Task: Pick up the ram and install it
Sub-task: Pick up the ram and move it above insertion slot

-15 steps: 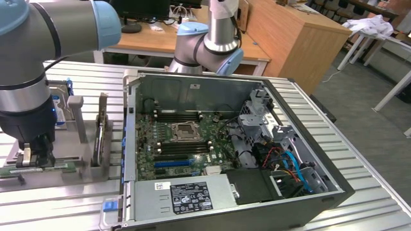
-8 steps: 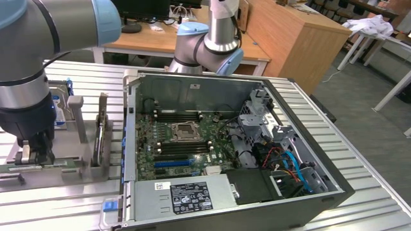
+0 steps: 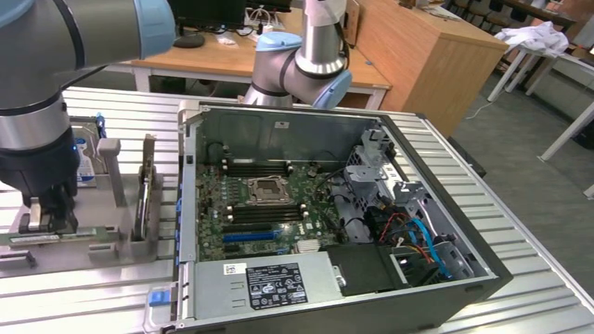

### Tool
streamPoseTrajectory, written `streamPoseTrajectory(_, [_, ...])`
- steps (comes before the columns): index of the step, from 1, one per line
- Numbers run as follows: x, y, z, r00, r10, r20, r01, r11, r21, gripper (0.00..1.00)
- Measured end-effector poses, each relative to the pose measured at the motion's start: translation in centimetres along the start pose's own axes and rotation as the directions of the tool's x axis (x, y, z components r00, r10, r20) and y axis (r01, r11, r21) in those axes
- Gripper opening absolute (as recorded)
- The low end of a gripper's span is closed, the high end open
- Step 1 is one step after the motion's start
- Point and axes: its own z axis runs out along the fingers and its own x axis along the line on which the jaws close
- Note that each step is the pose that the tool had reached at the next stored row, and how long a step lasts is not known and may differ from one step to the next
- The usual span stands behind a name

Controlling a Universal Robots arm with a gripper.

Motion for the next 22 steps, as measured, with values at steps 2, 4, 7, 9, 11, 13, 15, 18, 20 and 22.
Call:
streamPoseTrajectory(2, [0.0,0.00,-0.19,1.0000,0.000,0.0011,0.000,1.0000,0.0000,0.11])
streamPoseTrajectory(4, [0.0,0.01,-0.34,1.0000,0.000,0.0021,0.000,1.0000,0.0000,0.11])
streamPoseTrajectory(7, [0.0,0.01,-0.52,1.0000,0.000,0.0033,0.000,1.0000,0.0000,0.11])
streamPoseTrajectory(9, [0.0,0.02,-0.67,1.0000,0.000,0.0041,0.000,1.0000,0.0000,0.11])
streamPoseTrajectory(11, [0.0,0.02,-0.85,1.0000,0.000,0.0049,0.000,1.0000,0.0001,0.11])
streamPoseTrajectory(13, [0.0,0.02,-1.05,1.0000,0.000,0.0056,0.000,1.0000,0.0001,0.11])
streamPoseTrajectory(15, [0.0,0.02,-1.22,1.0000,0.000,0.0063,0.000,1.0000,0.0001,0.11])
streamPoseTrajectory(18, [-0.1,0.03,-1.48,1.0000,0.000,0.0075,0.000,1.0000,0.0001,0.11])
streamPoseTrajectory(20, [-0.1,0.03,-1.64,1.0000,0.000,0.0085,0.000,1.0000,0.0001,0.11])
streamPoseTrajectory(22, [-0.1,0.03,-1.80,1.0000,0.000,0.0099,0.000,1.0000,0.0002,0.11])
